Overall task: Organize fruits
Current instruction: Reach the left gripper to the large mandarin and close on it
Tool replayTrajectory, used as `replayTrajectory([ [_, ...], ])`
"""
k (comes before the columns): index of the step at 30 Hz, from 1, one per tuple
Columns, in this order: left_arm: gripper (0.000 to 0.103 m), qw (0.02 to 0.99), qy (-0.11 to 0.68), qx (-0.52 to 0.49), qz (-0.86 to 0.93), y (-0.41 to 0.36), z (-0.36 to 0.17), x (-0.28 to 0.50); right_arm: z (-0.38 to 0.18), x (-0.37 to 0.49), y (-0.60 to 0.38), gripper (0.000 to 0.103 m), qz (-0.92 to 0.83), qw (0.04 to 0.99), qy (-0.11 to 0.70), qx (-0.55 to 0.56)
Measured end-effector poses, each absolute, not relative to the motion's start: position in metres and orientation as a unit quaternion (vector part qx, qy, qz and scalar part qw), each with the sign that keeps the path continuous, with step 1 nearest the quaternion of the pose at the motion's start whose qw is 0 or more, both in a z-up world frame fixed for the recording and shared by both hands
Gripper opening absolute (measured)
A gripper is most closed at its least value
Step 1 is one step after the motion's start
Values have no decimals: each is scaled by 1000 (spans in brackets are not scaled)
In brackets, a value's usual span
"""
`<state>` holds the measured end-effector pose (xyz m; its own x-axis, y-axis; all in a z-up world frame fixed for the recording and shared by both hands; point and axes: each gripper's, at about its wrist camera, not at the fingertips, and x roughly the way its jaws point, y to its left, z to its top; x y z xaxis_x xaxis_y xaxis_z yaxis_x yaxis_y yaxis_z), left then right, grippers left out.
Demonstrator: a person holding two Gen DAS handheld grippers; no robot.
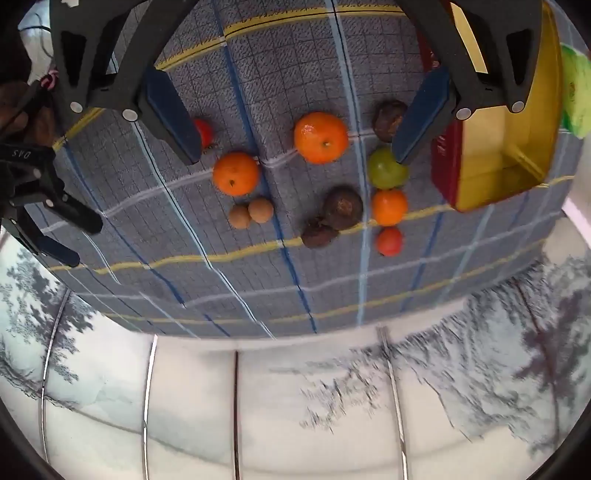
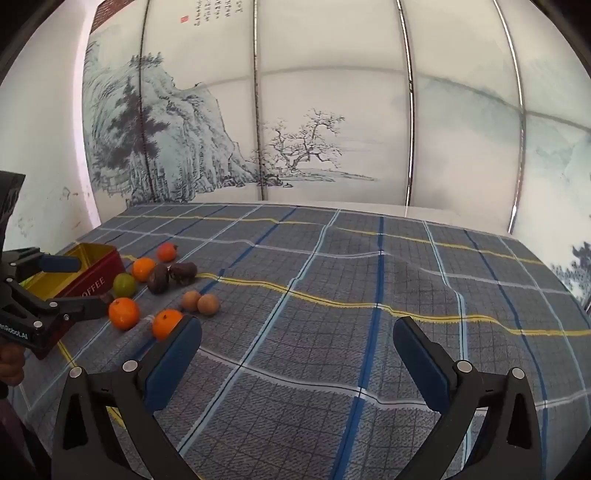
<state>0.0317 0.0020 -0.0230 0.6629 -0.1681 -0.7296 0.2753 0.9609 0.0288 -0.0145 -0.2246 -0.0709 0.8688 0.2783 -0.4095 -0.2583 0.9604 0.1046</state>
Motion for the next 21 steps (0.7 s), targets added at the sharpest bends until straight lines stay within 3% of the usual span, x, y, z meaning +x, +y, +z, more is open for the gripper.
replayTrajectory([
  [7,101,884,433,95,-149,3,-39,51,-70,-13,-227,103,144,965,216,36],
  [9,94,877,447,92,-152,6,-44,57,-69,-12,-228,103,143,965,216,37],
  [11,77,872,457,93,-149,8,-48,62,-70,-12,-229,103,146,964,217,40],
  [16,66,863,478,77,-142,15,-57,73,-71,-11,-233,103,148,963,219,54],
  [21,64,852,501,80,-131,15,-68,83,-72,-7,-236,103,148,960,226,67],
])
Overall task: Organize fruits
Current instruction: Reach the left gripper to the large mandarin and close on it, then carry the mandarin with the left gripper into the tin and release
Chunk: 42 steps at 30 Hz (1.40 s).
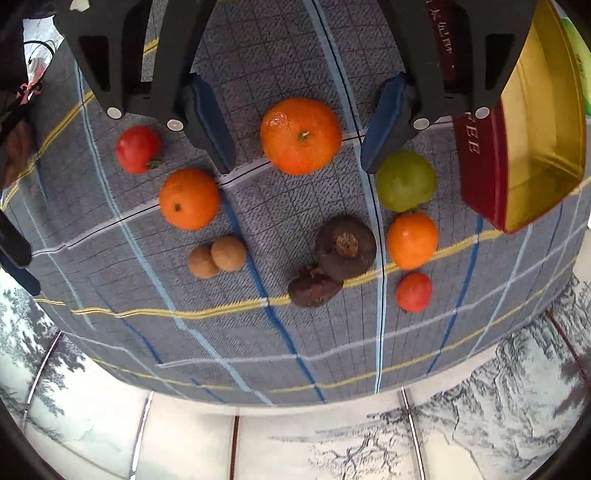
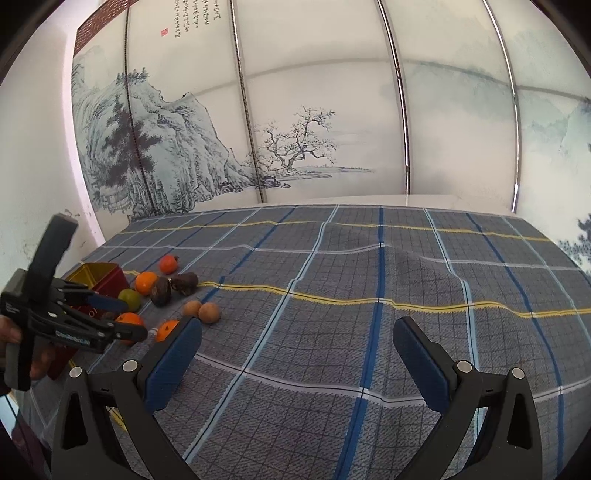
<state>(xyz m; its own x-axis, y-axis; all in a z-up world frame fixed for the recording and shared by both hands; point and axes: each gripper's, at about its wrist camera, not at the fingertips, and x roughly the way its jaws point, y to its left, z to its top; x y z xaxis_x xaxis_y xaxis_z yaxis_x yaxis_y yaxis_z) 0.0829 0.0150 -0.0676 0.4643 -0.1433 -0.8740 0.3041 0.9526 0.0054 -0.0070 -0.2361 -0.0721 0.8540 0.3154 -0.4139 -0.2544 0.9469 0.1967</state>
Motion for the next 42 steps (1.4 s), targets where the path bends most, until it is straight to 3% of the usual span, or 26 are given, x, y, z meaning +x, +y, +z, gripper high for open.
replayTrajectory([
  [4,37,857,490,75,-137,16,-72,80,-72,-3,-237,103,148,959,231,74],
  [15,36,895,438,29,-79,18,-39,51,-80,10,-245,103,134,950,262,106],
  [26,37,913,401,51,-64,21,-5,26,-85,17,-241,103,111,947,284,100],
  [42,37,924,381,43,13,97,13,13,-88,26,-236,103,86,944,307,83],
])
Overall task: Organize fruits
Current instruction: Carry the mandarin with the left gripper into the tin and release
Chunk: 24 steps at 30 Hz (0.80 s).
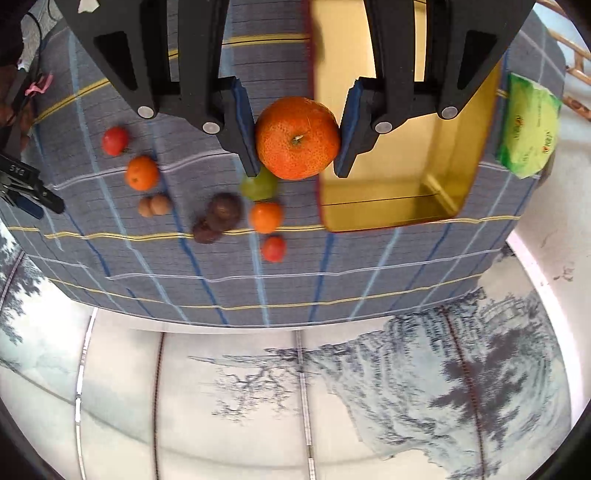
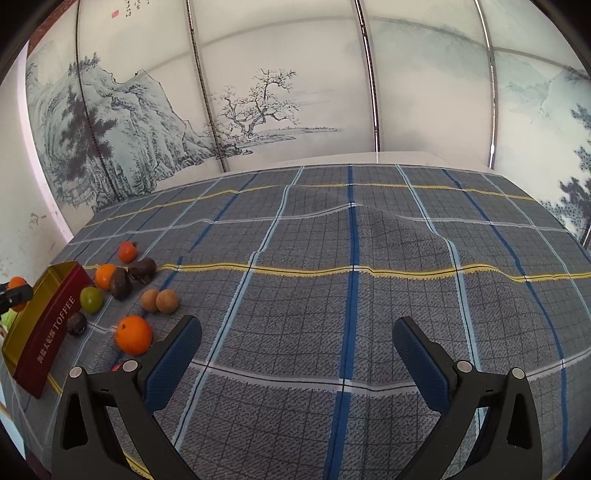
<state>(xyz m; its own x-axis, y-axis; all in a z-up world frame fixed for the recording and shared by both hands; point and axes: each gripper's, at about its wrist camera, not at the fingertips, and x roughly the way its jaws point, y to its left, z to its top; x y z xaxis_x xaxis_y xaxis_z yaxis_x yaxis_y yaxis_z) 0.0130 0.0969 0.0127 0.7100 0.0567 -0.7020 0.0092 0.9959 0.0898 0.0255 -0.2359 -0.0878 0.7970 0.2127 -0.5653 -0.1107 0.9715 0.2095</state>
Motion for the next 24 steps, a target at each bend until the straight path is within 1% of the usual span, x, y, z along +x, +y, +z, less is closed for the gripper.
replayTrajectory([
  [11,37,910,407,28,70,159,-6,21,-90,31,-234,103,80,940,321,80],
  [24,37,892,439,7,104,200,-38,25,-93,35,-231,103,77,936,335,77],
])
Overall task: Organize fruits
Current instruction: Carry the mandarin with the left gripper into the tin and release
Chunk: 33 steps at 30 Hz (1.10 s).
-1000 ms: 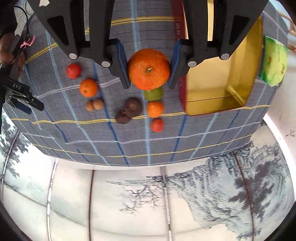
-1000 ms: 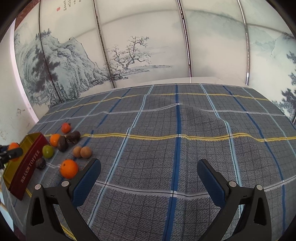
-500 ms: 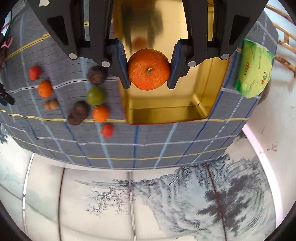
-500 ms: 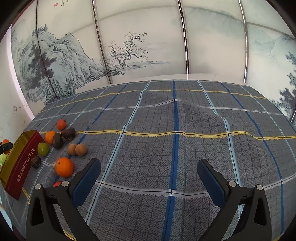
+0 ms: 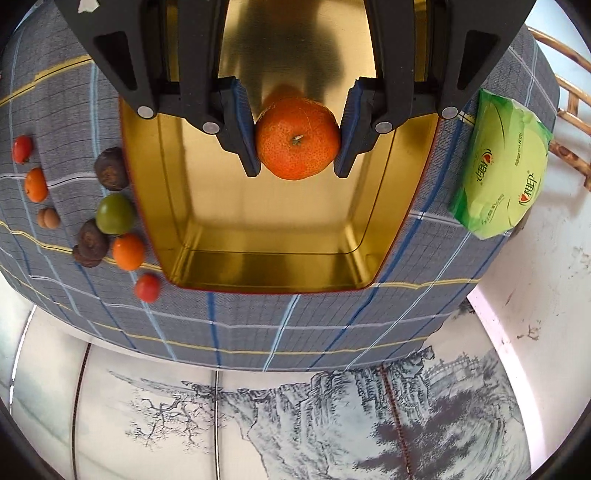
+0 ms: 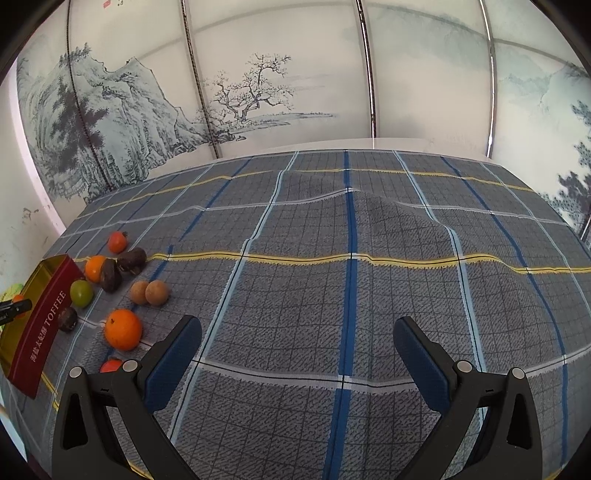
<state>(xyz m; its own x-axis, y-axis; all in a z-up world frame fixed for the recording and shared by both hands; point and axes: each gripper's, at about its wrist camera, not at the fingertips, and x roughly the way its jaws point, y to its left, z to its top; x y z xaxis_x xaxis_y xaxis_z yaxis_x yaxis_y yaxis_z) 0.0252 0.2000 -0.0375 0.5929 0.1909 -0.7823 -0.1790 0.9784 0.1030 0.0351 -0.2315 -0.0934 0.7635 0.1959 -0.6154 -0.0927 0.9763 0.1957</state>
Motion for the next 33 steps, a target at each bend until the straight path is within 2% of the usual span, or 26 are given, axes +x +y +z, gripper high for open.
replayTrajectory([
  [24,37,886,449,-5,115,213,-49,28,-98,37,-230,103,77,933,345,71],
  [31,39,890,439,0,123,214,-42,27,-99,38,-229,103,76,932,347,69],
  [33,42,890,438,-3,125,214,-41,27,-98,38,-229,103,77,932,347,69],
])
